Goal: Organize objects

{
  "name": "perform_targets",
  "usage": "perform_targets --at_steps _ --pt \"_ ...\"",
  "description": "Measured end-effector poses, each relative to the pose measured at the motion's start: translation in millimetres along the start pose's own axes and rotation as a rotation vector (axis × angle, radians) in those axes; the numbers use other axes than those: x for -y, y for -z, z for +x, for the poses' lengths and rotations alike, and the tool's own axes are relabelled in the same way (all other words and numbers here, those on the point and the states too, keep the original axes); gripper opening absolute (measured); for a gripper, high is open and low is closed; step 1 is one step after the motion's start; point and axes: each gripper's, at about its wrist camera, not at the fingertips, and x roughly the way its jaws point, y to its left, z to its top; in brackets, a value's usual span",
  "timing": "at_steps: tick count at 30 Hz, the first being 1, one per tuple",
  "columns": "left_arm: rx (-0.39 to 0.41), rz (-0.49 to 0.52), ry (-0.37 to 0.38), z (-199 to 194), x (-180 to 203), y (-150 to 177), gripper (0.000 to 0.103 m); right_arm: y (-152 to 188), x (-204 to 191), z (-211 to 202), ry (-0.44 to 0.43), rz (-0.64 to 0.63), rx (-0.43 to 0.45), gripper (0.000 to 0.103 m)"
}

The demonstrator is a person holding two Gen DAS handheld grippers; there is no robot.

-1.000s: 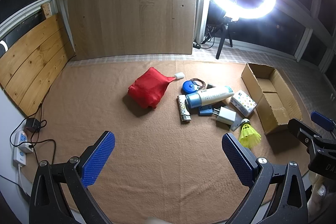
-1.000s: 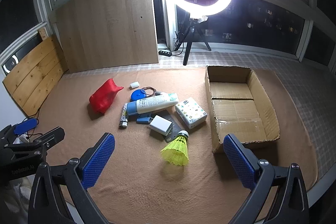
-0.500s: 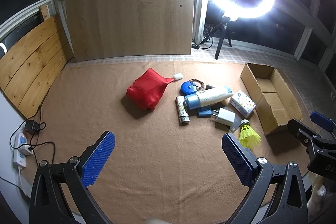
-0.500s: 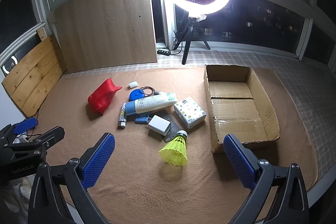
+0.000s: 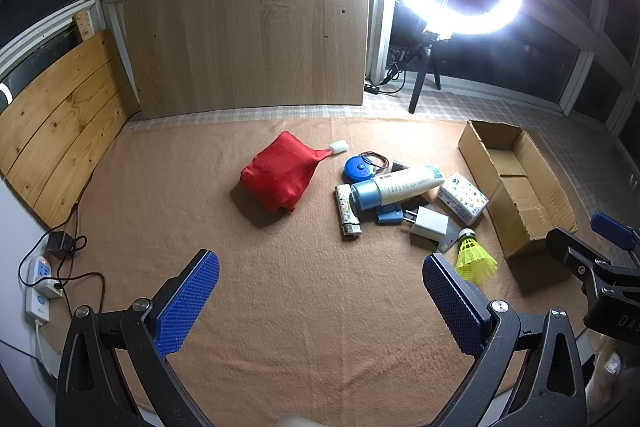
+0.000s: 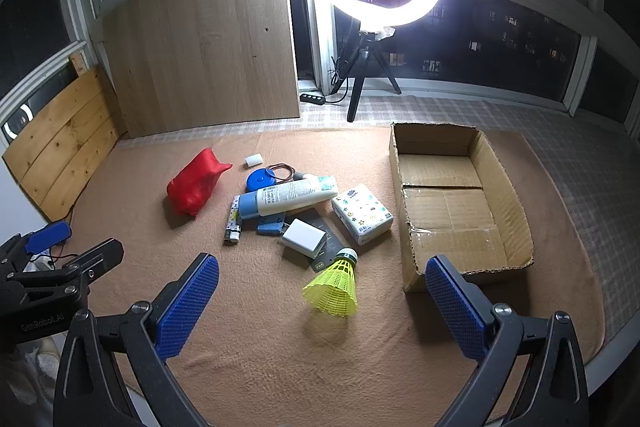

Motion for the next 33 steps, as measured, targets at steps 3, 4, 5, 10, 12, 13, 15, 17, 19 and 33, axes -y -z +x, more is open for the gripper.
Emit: perform_targets --at_steps 3,4,5,10,12,13,15,17,19,33 --pt "0.000 0.002 0.000 0.7 0.2 0.0 0.103 0.1 -0.1 0.3 0.001 -0.001 -0.001 0.102" --pt "0.000 0.002 0.001 0.6 0.2 0.1 0.103 -0.2 -0.6 0.9 0.001 -0.001 -0.003 0.102" --pt "0.000 0.003 0.001 0.9 0.6 0.1 0.103 -0.2 -0.5 1.0 0.001 -0.001 -0.004 0.102" --pt "0.000 0.059 0.048 1.0 0.7 -0.1 0.103 -0.5 -0.7 1.1 0.001 -0.001 -0.005 0.102" --pt "0.000 0.059 0.047 1.4 1.0 -0.1 0.103 -0.6 -0.6 1.1 0.001 0.000 -0.006 0.102" --pt "0.000 0.059 0.047 1.4 1.1 -0.1 0.103 -0.2 -0.7 1.3 0.000 0.000 -0.006 0.102" --pt "0.000 0.060 0.048 1.4 1.0 -0.1 0.103 0.7 -0.2 1.9 0.001 0.002 -0.008 0.102" --pt "0.000 0.061 0.048 1.6 1.4 0.0 0.103 1.4 0.1 2.4 0.002 0.003 -0.011 0.102" --pt "-0.001 0.060 0.048 2.3 1.8 -0.3 0.103 1.0 0.9 3.3 0.002 0.004 -0.014 0.102" --pt "-0.006 0.065 0.056 6.9 2.3 -1.1 0.103 -0.7 1.4 8.1 0.000 0.012 -0.026 0.102"
